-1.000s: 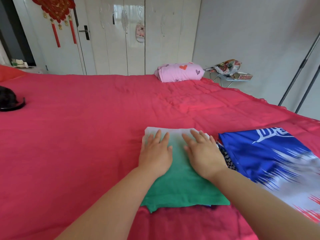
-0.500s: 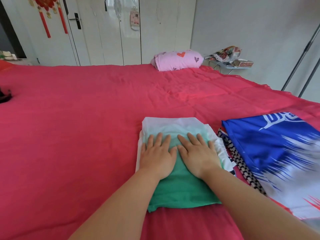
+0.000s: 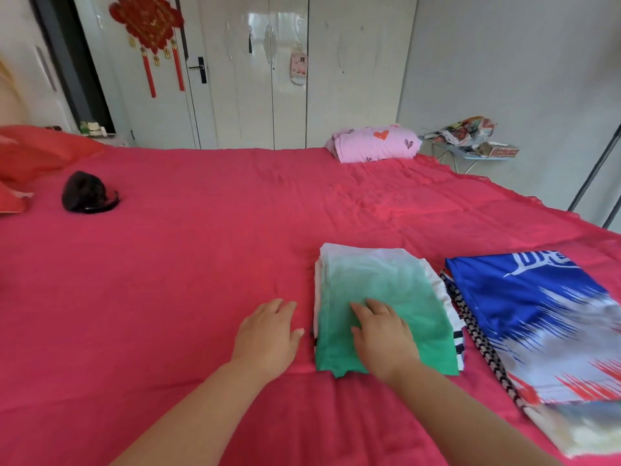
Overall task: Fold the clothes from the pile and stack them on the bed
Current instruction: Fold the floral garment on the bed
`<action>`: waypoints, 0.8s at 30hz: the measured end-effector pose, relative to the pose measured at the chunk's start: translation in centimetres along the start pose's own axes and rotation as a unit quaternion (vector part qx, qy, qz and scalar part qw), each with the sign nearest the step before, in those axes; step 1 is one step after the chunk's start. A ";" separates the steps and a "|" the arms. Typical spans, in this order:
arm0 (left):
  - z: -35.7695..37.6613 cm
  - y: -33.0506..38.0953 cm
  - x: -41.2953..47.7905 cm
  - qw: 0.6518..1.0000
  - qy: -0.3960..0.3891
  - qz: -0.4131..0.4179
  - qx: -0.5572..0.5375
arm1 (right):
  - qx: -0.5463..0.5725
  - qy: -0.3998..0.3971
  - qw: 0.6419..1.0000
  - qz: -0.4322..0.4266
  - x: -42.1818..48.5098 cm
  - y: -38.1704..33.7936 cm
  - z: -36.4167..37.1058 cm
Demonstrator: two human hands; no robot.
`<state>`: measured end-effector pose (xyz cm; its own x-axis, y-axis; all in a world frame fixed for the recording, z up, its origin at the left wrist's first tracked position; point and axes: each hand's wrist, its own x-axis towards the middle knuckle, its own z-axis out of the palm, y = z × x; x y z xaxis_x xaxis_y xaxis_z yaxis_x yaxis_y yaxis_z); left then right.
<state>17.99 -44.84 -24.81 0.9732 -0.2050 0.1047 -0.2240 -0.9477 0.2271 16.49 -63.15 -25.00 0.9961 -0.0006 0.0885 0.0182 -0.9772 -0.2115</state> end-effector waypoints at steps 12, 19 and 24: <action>-8.5 -21.1 -19.1 0.982 -0.003 -0.185 0.040 | 0.036 -0.095 0.969 -0.224 -9.2 -25.7 4.5; -12.2 -34.9 -26.0 0.958 0.032 -0.284 0.024 | 0.029 -0.131 0.945 -0.299 -9.8 -40.7 9.1; -12.0 -42.6 -26.7 0.948 0.077 -0.307 0.029 | 0.026 -0.138 0.944 -0.299 -8.0 -46.8 14.5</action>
<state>0.97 3.96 -25.68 0.8994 0.4230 0.1102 0.3893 -0.8898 0.2381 8.94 -14.32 -29.89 0.7911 0.6098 -0.0482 0.5813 -0.7739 -0.2515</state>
